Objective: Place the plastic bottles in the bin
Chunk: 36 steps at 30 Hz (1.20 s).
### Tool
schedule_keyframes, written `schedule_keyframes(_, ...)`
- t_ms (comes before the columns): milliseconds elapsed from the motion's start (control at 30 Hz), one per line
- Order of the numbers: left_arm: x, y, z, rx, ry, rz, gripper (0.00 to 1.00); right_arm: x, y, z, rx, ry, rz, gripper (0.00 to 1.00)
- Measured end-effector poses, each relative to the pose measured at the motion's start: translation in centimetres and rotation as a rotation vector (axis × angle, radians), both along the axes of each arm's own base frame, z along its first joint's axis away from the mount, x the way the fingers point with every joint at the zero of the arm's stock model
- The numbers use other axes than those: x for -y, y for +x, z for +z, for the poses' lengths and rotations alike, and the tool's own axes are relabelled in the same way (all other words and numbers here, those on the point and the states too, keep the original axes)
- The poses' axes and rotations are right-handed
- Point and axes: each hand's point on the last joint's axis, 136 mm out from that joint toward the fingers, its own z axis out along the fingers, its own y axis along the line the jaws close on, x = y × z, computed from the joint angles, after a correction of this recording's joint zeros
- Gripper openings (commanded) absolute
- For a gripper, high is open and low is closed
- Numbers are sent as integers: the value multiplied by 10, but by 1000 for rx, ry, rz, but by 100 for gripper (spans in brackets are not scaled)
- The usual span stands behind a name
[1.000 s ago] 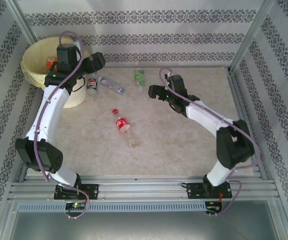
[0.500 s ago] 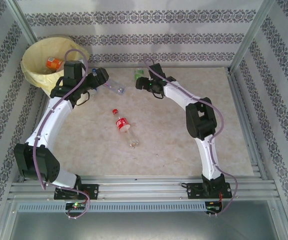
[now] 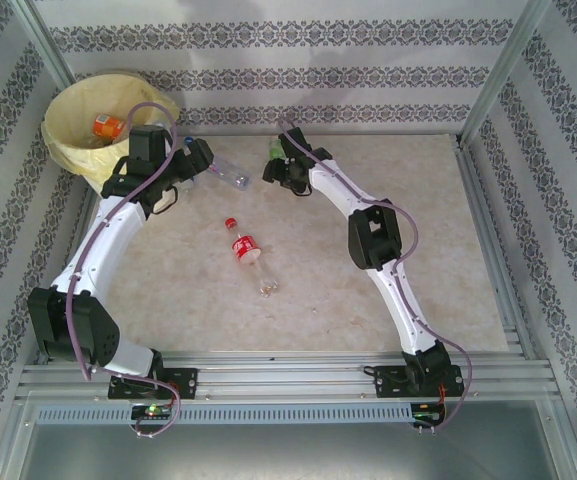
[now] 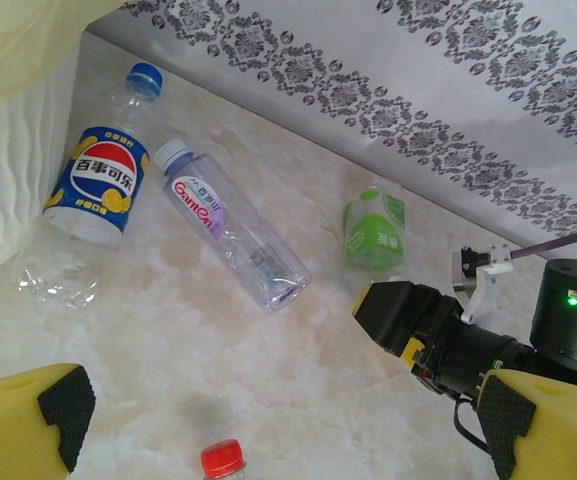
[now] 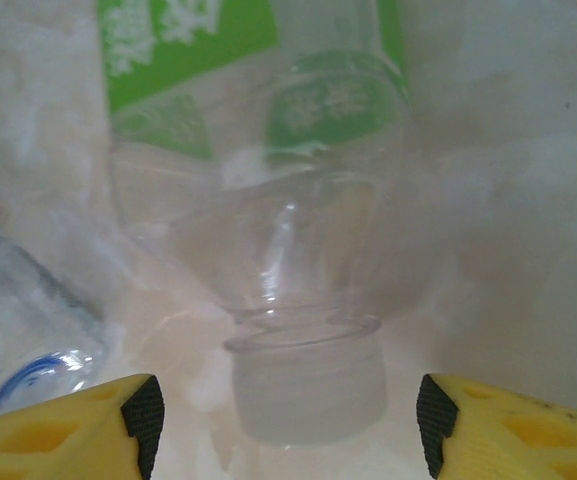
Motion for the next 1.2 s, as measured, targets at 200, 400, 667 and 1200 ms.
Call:
schedule_keyframes(200, -3, 0, -1, 0, 18, 10, 100, 4, 2, -8, -13, -31, -47, 62)
schedule_keyframes(400, -3, 0, -1, 0, 22, 9, 100, 6, 11, 2, 28, -42, -70, 48)
schedule_keyframes(667, -3, 0, -1, 0, 23, 8, 100, 5, 13, 7, 40, -36, -71, 53)
schedule_keyframes(1200, -7, -1, -8, -13, 40, 25, 100, 1, 13, -10, 17, -27, -61, 38)
